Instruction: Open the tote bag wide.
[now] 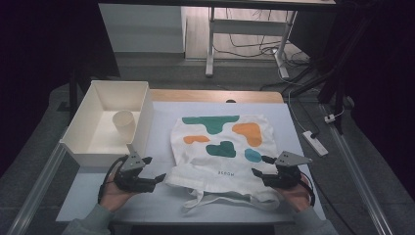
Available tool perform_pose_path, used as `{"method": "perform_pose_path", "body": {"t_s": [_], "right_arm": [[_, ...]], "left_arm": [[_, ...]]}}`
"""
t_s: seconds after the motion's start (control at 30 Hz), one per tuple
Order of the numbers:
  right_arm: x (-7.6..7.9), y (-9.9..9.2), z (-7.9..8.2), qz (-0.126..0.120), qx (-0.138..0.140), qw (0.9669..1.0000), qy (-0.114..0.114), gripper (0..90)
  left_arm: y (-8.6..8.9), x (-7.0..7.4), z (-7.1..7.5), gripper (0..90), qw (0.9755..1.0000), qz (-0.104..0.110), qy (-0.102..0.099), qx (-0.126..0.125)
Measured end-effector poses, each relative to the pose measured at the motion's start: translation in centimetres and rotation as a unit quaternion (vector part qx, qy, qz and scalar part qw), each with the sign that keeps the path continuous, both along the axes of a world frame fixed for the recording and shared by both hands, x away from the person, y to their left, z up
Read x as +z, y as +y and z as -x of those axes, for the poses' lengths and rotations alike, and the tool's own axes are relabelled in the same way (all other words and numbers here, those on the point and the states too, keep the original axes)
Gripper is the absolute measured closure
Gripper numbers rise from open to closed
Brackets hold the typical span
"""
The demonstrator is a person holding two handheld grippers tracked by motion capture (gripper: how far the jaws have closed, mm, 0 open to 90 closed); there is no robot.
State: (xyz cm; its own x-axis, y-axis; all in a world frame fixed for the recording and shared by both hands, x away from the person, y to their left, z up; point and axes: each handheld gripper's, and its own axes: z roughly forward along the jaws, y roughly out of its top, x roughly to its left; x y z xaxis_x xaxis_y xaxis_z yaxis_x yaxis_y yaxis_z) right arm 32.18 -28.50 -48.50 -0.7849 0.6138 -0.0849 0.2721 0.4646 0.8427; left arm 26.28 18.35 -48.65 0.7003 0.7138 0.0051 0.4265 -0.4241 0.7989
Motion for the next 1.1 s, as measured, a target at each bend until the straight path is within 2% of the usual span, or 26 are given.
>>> {"method": "perform_pose_path", "body": {"t_s": [0.2,0.5,0.77,0.9,1.03,1.1], "right_arm": [[0.1,0.2,-0.1,-0.005,0.003,1.0000,-0.001,37.1],[0.2,0.2,0.3,-0.007,0.002,1.0000,-0.003,37.2],[0.2,0.0,0.3,-0.009,-0.003,1.0000,-0.003,37.5],[0.3,0.2,0.3,-0.015,-0.003,0.9999,-0.002,37.6],[0.2,0.6,0.5,-0.010,0.006,0.9999,-0.004,37.6],[0.2,0.6,0.7,-0.008,0.007,0.9999,-0.005,37.6]], "left_arm": [[-1.5,1.6,0.2,21.6,0.9995,0.003,-0.019,-0.023],[-3.2,2.1,-1.0,21.6,0.9988,0.004,-0.018,-0.045],[-4.4,2.5,-2.2,21.7,0.9984,0.003,-0.012,-0.055],[-5.5,3.7,-3.3,21.8,0.9981,0.004,-0.013,-0.061],[-7.1,5.2,-4.0,21.6,0.9963,-0.012,-0.018,-0.083],[-7.8,5.6,-4.2,21.6,0.9955,-0.010,-0.018,-0.093]]}}
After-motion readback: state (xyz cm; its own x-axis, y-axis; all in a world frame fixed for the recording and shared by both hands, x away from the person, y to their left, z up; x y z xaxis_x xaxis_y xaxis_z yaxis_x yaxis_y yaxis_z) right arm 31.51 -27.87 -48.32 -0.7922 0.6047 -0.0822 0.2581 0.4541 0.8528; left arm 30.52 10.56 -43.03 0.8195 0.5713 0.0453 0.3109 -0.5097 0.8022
